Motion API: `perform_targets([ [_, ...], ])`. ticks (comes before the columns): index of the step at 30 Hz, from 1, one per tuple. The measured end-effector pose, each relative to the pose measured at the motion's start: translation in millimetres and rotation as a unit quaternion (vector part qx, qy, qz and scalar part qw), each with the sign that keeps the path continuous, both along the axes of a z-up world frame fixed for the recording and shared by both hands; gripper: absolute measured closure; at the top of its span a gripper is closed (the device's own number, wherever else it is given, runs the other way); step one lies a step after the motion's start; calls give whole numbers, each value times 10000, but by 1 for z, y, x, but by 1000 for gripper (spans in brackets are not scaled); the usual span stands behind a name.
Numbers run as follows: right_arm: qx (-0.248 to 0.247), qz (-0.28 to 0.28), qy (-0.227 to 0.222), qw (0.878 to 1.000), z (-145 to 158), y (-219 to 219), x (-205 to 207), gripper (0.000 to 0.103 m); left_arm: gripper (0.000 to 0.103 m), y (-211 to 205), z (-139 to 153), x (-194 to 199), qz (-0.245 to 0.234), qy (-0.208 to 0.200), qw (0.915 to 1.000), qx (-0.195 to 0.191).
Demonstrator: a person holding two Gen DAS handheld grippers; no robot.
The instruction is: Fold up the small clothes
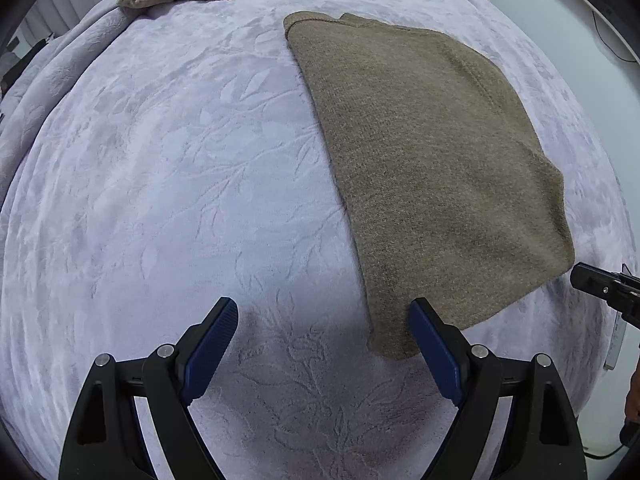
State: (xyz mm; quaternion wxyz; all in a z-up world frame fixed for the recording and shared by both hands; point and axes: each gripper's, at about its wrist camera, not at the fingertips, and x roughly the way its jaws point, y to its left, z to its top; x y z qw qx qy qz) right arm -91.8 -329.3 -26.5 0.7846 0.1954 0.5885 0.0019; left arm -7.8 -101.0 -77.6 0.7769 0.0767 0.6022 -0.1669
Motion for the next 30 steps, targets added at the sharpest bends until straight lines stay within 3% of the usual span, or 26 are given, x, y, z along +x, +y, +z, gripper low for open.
perform_targets([
  [21, -10, -4, -11, 10000, -1, -10, 15, 91, 15, -21, -6, 13, 92, 56, 9999, 35],
  [22, -24, -4, -26, 10000, 0, -12, 17, 87, 15, -22, -6, 14, 95, 58, 9999, 36],
  [25, -101, -24, -58, 9999, 3, -18, 23, 54, 15, -26, -7, 18, 122, 86, 9999, 36],
  [30, -93, -28, -127, 9999, 5, -26, 32, 53, 15, -38, -12, 29, 189, 217, 9996, 49],
])
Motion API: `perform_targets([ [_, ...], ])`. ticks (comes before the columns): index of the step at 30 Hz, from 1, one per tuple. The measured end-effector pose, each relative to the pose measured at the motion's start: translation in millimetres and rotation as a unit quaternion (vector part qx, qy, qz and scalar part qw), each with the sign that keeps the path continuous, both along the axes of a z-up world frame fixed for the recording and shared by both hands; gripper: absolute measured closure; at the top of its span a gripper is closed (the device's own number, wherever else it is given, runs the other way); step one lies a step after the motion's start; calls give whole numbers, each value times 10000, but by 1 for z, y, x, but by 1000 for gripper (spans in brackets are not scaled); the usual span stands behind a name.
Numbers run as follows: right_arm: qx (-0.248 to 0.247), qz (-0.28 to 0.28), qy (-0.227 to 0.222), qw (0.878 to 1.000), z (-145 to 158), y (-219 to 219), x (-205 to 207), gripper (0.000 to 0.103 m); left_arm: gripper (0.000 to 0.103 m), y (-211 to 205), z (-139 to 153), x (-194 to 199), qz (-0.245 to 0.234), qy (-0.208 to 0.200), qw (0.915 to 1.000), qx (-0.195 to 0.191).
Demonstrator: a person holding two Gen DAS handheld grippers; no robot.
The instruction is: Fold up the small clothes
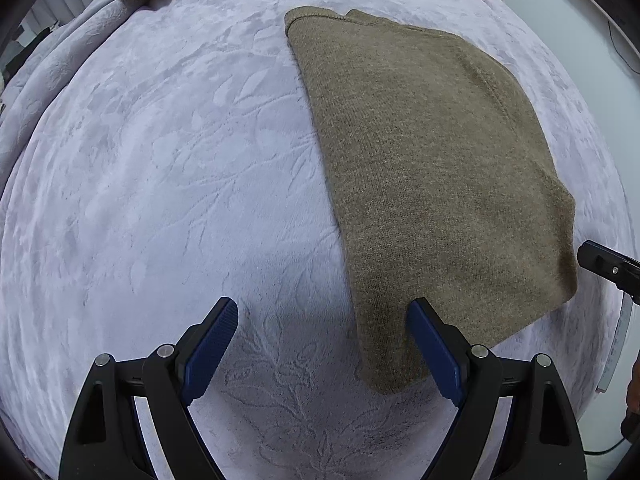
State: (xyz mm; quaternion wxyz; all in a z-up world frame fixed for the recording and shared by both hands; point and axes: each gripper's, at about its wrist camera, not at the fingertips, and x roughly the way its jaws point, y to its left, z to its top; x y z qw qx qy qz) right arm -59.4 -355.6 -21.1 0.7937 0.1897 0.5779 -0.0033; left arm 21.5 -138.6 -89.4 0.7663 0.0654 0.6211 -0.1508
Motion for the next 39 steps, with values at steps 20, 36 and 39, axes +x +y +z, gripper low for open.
perform_targets([
  [20, 372, 130, 51, 9992, -3, -14, 34, 53, 0, -27, 4, 18, 274, 60, 9990, 340],
  [36, 1733, -252, -53, 9845, -38, -61, 127, 95, 0, -34, 11, 36, 1182, 197, 9927, -123],
  [39, 1461, -77, -182, 9891, -33, -59, 128, 95, 0, -37, 15, 46, 1238, 96, 9922, -98],
])
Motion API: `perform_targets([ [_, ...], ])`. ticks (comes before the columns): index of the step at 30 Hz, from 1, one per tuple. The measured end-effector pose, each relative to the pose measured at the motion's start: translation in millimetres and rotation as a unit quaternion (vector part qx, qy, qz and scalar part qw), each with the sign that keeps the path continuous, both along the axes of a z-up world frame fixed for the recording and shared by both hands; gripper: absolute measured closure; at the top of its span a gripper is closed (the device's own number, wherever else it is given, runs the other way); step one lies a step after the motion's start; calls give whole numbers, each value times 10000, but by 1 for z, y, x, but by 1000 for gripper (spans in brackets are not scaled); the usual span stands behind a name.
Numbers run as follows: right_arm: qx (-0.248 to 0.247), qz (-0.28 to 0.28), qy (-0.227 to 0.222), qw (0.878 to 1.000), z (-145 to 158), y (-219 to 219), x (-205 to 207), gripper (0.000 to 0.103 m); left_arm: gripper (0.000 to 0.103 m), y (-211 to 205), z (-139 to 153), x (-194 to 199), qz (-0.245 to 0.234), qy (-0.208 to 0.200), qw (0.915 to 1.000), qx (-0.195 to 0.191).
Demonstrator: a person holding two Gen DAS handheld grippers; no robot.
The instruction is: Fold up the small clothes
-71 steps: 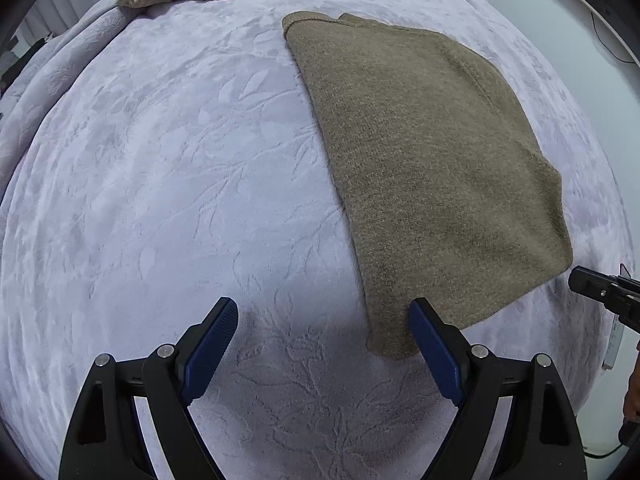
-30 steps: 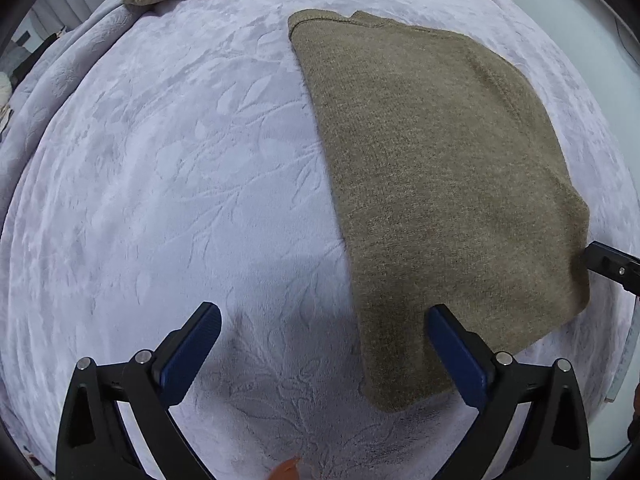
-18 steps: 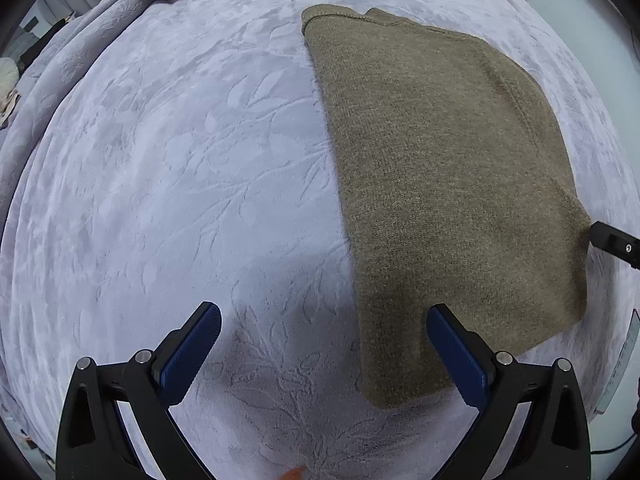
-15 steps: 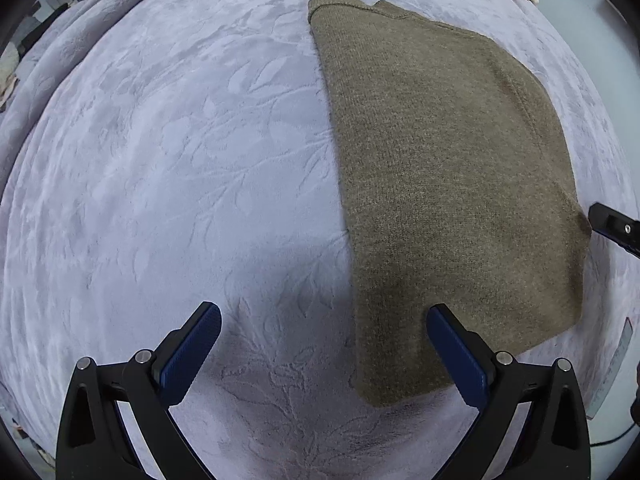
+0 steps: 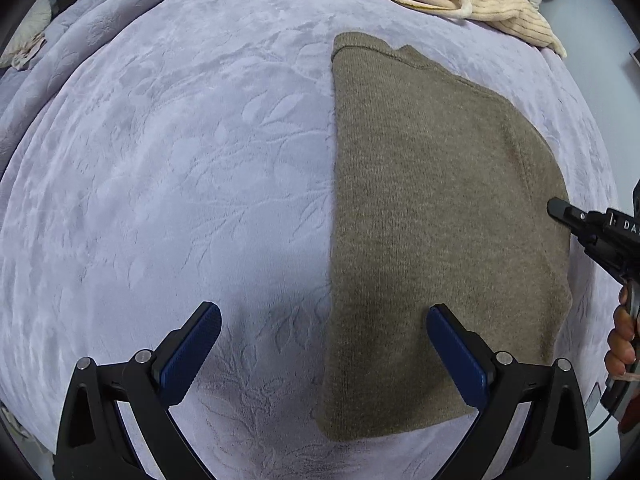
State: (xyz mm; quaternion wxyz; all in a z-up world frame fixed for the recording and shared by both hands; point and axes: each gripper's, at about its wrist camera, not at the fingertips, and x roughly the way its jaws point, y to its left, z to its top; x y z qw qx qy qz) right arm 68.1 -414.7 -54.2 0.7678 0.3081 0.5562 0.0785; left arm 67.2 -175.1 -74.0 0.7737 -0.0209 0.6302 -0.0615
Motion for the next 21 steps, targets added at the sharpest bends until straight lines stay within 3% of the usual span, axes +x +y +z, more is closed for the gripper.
perform_targets([
  [3, -191, 16, 157, 9997, -12, -5, 2, 95, 0, 1, -3, 11, 23, 20, 10000, 22],
  [11, 227, 10, 212, 9995, -10, -20, -5, 89, 0, 8, 0, 41, 58, -18, 9998, -210],
  [12, 295, -9, 245, 9993, -10, -23, -8, 86, 0, 16, 1, 50, 67, 10, 9996, -268],
  [13, 333, -35, 271, 9991, -10, -25, -10, 77, 0, 16, 0, 52, 76, 35, 9995, -313],
  [14, 343, -55, 304, 9989, -10, -28, -12, 61, 0, 18, -3, 54, 80, 60, 9994, -342],
  [15, 372, -78, 325, 9987, -11, -30, -14, 55, 0, 17, -5, 57, 86, 91, 9993, -365],
  [21, 729, -218, 320, 9966, -15, -38, -25, 53, 0, -5, -12, 38, 50, 186, 9980, -597],
])
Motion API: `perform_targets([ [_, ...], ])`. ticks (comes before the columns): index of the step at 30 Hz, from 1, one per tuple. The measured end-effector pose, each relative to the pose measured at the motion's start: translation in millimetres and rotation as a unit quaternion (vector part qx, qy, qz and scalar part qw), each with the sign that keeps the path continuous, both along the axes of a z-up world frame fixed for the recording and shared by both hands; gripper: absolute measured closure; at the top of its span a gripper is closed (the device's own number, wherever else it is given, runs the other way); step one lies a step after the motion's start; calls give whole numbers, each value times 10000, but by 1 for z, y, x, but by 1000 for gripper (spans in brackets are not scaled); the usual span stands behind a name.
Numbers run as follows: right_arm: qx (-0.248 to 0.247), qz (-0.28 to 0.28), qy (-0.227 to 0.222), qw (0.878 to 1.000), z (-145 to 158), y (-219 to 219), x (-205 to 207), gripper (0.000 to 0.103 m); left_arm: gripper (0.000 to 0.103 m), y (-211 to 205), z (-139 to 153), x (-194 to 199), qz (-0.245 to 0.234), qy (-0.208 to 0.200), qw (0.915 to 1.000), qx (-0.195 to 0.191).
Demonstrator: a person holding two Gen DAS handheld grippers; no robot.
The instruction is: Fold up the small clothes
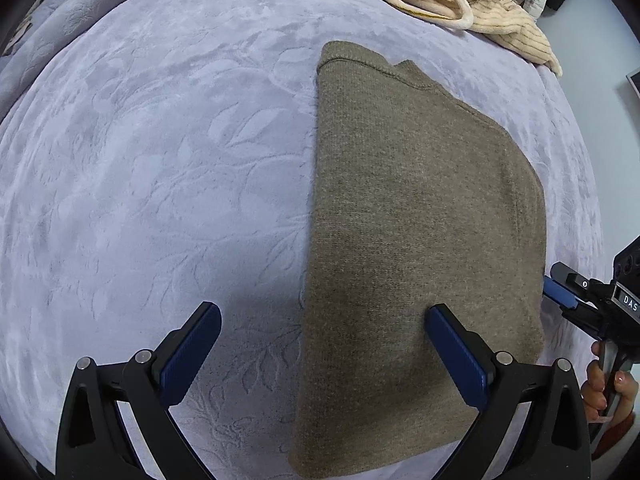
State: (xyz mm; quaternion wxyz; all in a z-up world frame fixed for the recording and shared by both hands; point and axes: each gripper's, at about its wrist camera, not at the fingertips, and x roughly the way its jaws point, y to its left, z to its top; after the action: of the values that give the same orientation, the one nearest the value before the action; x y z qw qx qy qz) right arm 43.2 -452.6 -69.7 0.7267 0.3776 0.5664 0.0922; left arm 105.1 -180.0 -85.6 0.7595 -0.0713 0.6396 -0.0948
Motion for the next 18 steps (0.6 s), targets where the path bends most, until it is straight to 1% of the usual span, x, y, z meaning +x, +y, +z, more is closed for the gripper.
perform_targets([
  [3, 41, 71, -31, 10000, 0, 2, 1, 53, 0, -7, -1, 0, -79, 2, 10000, -59],
  [5, 65, 151, -60, 9998, 0, 4, 3, 53, 0, -8, -1, 2, -126, -9, 9998, -171],
  [8, 123, 333, 0, 9994, -5, 7, 7, 53, 0, -8, -2, 14, -265, 68, 9980, -574],
  [10, 168, 475, 25, 9987, -10, 9, 10, 53, 0, -7, -8, 24, -396, 245, 9940, -989],
  [12, 241, 626, 52, 9977, -15, 10, 15, 53, 0, -9, -14, 31, -542, 362, 9896, -1280],
  [15, 395, 894, 116, 9951, -25, 12, 23, 52, 0, -19, -25, 40, -848, 404, 9859, -1384],
  [18, 551, 1137, 99, 9919, -32, 18, 30, 52, 0, -31, -35, 52, -1011, 513, 9832, -1427],
])
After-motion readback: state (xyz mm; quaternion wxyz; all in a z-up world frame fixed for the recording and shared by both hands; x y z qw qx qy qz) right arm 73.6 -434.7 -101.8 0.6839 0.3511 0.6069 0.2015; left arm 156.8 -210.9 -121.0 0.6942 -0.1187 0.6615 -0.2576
